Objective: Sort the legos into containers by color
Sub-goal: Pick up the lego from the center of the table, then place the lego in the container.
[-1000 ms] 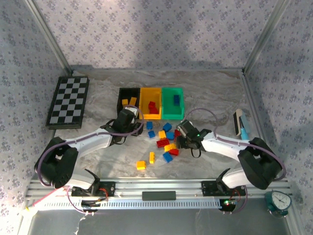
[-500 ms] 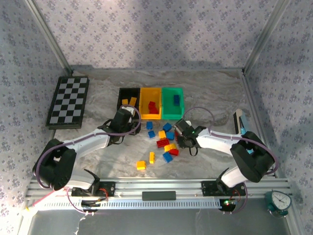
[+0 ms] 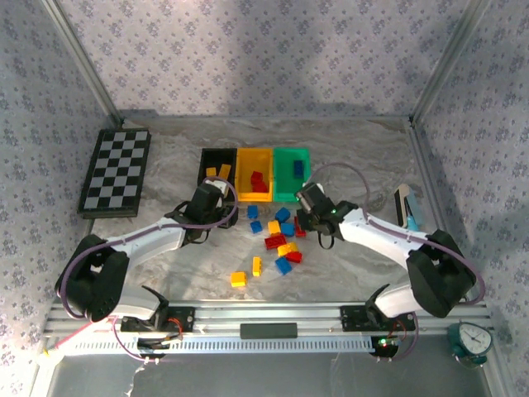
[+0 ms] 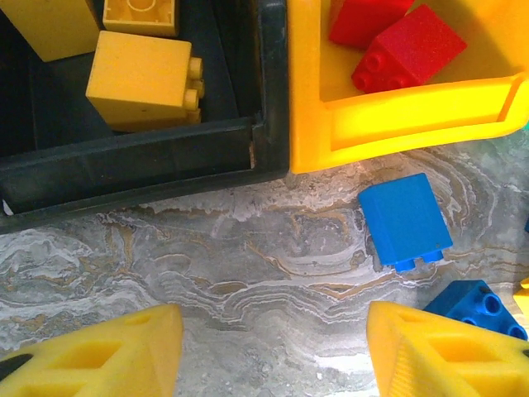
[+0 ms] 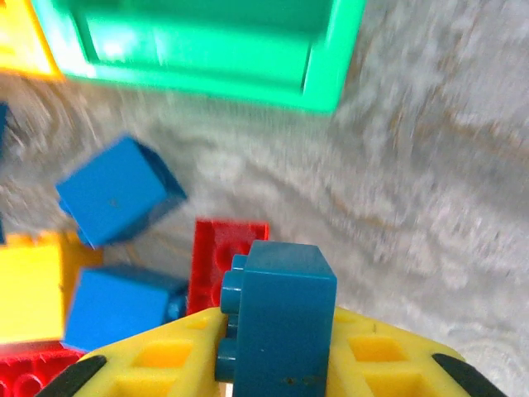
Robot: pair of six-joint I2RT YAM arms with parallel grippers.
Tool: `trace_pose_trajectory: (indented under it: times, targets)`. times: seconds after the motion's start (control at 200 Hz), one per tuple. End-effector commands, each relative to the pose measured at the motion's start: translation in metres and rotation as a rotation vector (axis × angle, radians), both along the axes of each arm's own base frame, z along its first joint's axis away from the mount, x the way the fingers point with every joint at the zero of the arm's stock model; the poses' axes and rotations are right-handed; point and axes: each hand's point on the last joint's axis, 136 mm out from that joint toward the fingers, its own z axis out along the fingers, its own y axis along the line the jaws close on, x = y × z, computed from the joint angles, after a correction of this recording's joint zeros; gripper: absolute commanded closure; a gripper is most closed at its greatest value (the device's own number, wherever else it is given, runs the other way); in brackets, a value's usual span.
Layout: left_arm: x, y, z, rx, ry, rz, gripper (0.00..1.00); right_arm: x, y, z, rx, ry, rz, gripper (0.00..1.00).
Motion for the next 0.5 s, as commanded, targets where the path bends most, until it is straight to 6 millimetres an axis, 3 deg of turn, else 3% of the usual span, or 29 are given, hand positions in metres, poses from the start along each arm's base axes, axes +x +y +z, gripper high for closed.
trace_pose_trajectory:
  times: [0.0, 0.21, 0.25, 0.27, 0.36, 0.495]
  targets:
    - [0.003, -0.002, 0.011, -0.028, -0.024, -0.007, 0.4, 0.027, 0.006, 0.022, 0.022, -0.046, 0.028, 0.7]
    - [0.003, 0.0, 0.011, -0.021, -0.025, -0.004, 0.4, 0.086, 0.026, 0.045, 0.113, -0.079, 0.053, 0.69]
    - [0.003, -0.001, 0.012, -0.022, -0.025, -0.004, 0.4, 0.094, 0.028, 0.04, 0.113, -0.059, 0.06, 0.69]
    - [0.003, -0.001, 0.012, -0.024, -0.024, -0.005, 0.4, 0.105, 0.033, 0.051, 0.13, -0.078, 0.064, 0.69]
    - [0.003, -0.001, 0.011, -0.017, -0.021, -0.007, 0.4, 0.124, 0.039, 0.052, 0.136, -0.062, 0.073, 0.67]
    - [0.003, 0.002, 0.014, -0.011, -0.031, -0.002, 0.4, 0.139, 0.04, 0.053, 0.132, -0.052, 0.069, 0.52]
